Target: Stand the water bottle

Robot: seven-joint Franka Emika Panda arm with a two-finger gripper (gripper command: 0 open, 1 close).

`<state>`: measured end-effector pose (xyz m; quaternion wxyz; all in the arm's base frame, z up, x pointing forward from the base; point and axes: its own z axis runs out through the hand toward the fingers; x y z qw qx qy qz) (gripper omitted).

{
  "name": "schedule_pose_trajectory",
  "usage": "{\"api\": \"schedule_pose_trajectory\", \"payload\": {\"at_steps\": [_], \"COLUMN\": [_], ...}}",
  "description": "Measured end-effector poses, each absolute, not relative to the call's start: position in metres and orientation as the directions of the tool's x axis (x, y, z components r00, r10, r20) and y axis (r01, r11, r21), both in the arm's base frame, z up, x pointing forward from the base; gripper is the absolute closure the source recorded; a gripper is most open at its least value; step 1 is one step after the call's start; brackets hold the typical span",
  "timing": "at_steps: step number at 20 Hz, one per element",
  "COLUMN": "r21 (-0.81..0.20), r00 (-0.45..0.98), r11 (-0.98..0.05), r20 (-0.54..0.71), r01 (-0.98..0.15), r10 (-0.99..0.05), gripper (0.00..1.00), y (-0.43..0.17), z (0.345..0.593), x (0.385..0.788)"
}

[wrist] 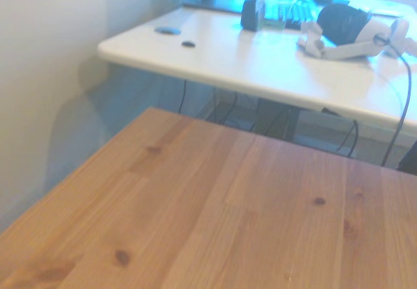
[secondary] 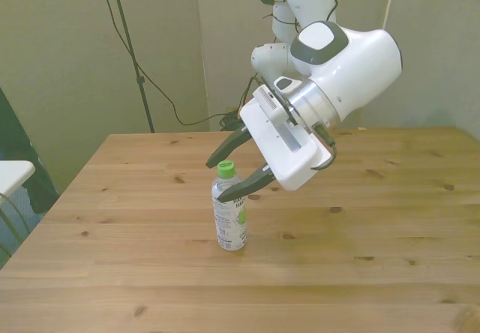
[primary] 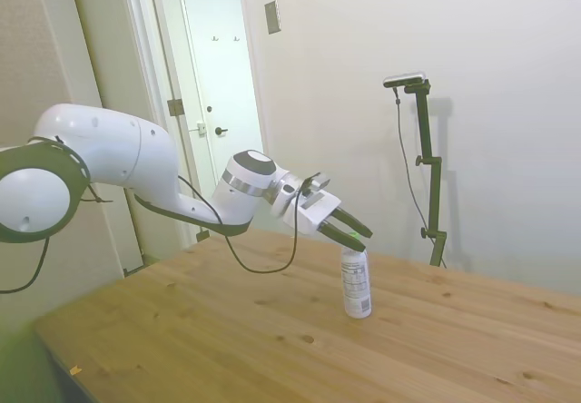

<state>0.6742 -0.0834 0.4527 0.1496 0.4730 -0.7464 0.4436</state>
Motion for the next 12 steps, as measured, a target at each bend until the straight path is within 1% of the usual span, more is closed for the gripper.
{"api": "schedule_pose_trajectory", "payload": {"at_steps": [3, 6, 12], "r21": [-0.480, -0.425, -0.283], "r00": [-0.453, -0.373, -0.133], "r11": [0.146, 0.116, -0.024], "r20": [0.623, 0.593, 0.522], "r01": [-0.865, -0.898, -0.959], "r10": [-0.637, -0.713, -0.843], "gripper": [0.00, 0.00, 0.00], "y": [-0.074, -0.062, -0.038], "z": [0.468, 0.477, 0.483], "x": [0.657, 0.641, 0.603]}}
